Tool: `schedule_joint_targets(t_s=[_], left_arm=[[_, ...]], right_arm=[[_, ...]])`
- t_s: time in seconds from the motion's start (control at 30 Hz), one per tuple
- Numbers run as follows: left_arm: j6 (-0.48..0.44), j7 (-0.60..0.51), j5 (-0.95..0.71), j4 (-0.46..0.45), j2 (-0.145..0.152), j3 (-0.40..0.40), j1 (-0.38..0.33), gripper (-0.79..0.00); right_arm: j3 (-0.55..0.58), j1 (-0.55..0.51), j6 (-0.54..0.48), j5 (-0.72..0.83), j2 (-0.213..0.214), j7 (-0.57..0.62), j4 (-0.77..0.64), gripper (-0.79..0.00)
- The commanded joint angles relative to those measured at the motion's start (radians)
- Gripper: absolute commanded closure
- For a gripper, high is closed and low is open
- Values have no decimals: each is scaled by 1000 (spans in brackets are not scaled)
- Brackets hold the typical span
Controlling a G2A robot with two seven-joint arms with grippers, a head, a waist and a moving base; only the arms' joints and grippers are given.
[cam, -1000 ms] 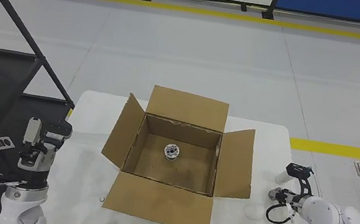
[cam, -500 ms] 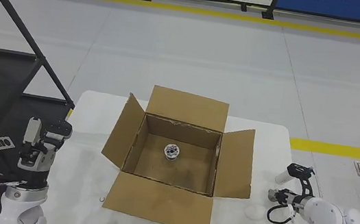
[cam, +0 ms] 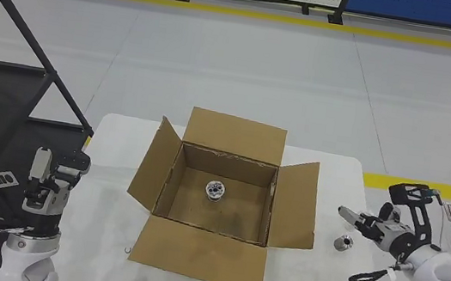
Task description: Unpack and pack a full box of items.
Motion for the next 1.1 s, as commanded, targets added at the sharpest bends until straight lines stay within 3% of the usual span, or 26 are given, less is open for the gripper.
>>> schedule_joint_targets(t_s=[0.0, 0.17, 0.37, 0.53, 0.77, 0.97, 1.07], left_arm=[[0, 0, 0, 0, 0, 0, 0, -785], [0, 0, 0, 0, 0, 0, 0, -785], [-20, 2, -30, -17, 0, -29, 41, -785], [-52, -12, -58, -14, 1, -57, 79, -785], [-64, -28, -127, -34, 0, -63, 125, -785], [-64, -32, -131, -37, 0, -63, 127, -785], [-64, -32, -131, -37, 0, -63, 127, -785]], right_arm=[[-17, -2, 4, -28, 2, 7, -89, -785], [-203, 63, -27, -72, 4, 85, -195, -785], [-521, 258, -23, -111, -12, 216, -119, -785], [-803, 478, 102, -187, -64, 203, 95, -785], [-1075, 765, 264, -176, -180, 120, 470, -785], [-1202, 916, 270, -59, -281, 87, 736, -785], [-1202, 916, 270, -59, -281, 87, 736, -785]])
